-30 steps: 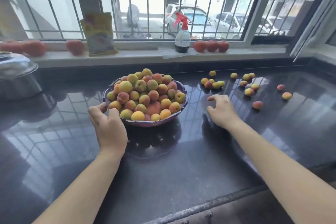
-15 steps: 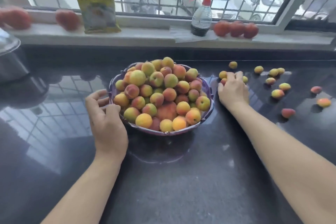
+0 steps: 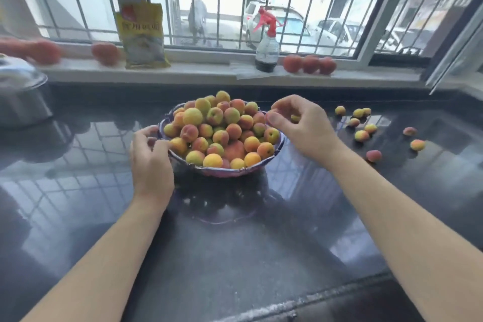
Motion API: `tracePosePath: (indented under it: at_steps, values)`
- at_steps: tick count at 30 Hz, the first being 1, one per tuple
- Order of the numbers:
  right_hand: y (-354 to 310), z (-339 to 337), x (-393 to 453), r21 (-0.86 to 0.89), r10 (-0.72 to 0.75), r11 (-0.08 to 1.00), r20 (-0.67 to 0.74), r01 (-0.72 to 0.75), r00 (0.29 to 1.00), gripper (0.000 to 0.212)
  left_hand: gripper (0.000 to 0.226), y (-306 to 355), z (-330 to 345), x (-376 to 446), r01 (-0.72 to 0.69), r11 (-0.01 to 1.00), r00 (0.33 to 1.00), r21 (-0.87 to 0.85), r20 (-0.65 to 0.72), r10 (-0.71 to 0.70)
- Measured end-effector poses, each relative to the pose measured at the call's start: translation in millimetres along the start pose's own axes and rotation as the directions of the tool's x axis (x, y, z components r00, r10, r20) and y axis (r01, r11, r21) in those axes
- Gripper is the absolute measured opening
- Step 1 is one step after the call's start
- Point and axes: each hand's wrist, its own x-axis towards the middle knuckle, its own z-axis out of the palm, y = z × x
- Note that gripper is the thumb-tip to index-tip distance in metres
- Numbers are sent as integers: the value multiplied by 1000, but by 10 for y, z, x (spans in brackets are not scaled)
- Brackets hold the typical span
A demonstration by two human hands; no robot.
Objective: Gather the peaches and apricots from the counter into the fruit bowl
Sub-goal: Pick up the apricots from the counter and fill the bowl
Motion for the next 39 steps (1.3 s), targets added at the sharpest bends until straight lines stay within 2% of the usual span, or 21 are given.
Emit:
tracePosePath:
  at_steps: [3, 5, 8, 10, 13, 18, 21, 24, 26, 29, 31, 32, 33, 36, 39]
  values:
    - [-30, 109, -2, -168, -19, 985, 82, 33, 996, 8, 34, -64, -51, 95, 29, 999, 1000, -34, 7, -29]
    - [13, 131, 19, -153, -2, 988, 85, 16, 996, 6, 47, -68, -74, 157, 53, 997, 998, -63, 31, -51]
    - [224, 41, 86, 46, 111, 993, -85, -107, 990, 5, 54, -24, -35, 183, 81, 991, 994, -108, 76, -73]
    - [501, -39, 160, 28, 205, 979, -200, -203, 958, 10, 56, -28, 13, 211, 93, 986, 990, -137, 117, -77]
    - [957, -60, 277, -175, 327, 918, -172, -356, 929, 27, 59, -60, 88, 252, 108, 978, 987, -176, 139, -84]
    - [1426, 189, 629, -480, 403, 799, -18, -361, 915, 59, 45, -181, 145, 352, 116, 964, 989, -241, 120, -89]
    - [1567, 316, 831, -652, 430, 683, -6, -330, 903, 54, 36, -227, 156, 392, 98, 970, 993, -221, 91, -80]
    - [1603, 396, 889, -719, 392, 607, -100, -339, 914, 39, 52, -247, 142, 404, 90, 974, 994, -207, 82, -74]
    - [1609, 420, 837, -681, 352, 638, -157, -360, 923, 33, 54, -260, 133, 409, 84, 974, 994, -209, 86, -67]
    - [1558, 321, 732, -531, 351, 764, -134, -366, 927, 32, 36, -236, 151, 402, 84, 976, 994, -203, 86, -68]
    - [1322, 189, 664, -175, 437, 878, -84, -445, 895, 28, 32, -230, 138, 393, 95, 976, 994, -194, 79, -81]
    - [1149, 122, 608, 14, 443, 897, -54, -443, 895, 25, 36, -213, 121, 376, 99, 978, 993, -181, 81, -85]
    - [948, 55, 542, 108, 387, 918, -37, -381, 922, 22, 42, -198, 114, 366, 105, 978, 992, -180, 91, -89]
    - [282, -39, 275, 100, 84, 991, 87, -93, 993, 17, 47, -185, 105, 351, 110, 978, 990, -177, 103, -93]
    - [-134, 108, 47, -92, -106, 987, 246, 132, 963, 24, 37, -189, 114, 347, 105, 979, 989, -177, 118, -85]
